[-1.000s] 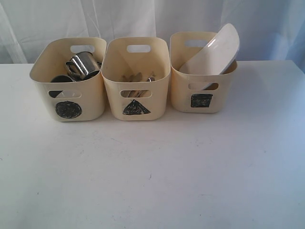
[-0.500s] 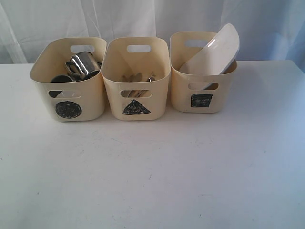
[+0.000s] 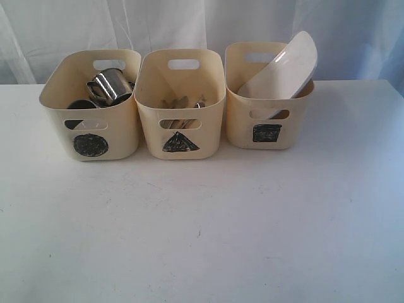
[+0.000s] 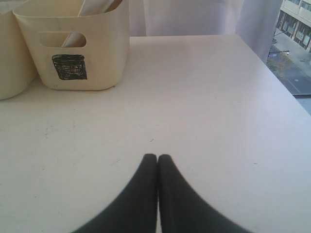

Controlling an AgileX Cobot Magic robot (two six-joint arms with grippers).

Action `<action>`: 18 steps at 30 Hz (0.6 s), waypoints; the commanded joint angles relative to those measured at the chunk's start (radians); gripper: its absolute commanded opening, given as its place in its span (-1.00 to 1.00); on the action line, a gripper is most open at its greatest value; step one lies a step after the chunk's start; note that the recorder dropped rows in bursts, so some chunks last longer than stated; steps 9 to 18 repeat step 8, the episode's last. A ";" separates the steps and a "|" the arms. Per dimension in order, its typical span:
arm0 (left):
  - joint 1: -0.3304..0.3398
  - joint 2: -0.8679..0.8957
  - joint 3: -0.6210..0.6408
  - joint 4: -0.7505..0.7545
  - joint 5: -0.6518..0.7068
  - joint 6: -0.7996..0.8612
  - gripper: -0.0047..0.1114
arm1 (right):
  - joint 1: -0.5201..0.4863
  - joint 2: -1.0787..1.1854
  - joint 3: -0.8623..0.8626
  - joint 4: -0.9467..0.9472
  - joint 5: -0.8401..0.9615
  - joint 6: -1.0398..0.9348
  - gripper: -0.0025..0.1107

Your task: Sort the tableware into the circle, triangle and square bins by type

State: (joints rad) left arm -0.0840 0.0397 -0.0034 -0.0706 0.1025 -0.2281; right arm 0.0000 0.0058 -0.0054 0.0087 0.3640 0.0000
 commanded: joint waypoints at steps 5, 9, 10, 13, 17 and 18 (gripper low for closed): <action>0.002 -0.005 0.003 0.000 -0.003 -0.001 -0.92 | 0.000 -0.006 0.005 0.000 -0.016 0.020 -0.96; 0.002 -0.005 0.003 0.000 -0.003 -0.001 -0.92 | 0.000 -0.006 0.005 0.000 -0.016 0.022 -0.96; 0.002 -0.005 0.003 0.000 -0.003 -0.001 -0.92 | 0.000 -0.006 0.005 0.000 -0.016 0.022 -0.96; 0.002 -0.005 0.003 0.000 -0.003 -0.001 -0.92 | 0.000 -0.006 0.005 0.000 -0.016 0.022 -0.96; 0.002 -0.005 0.003 0.000 -0.003 -0.001 -0.92 | 0.000 -0.006 0.005 0.000 -0.016 0.022 -0.96; 0.002 -0.005 0.003 0.000 -0.003 -0.001 -0.92 | 0.000 -0.006 0.005 0.000 -0.016 0.022 -0.96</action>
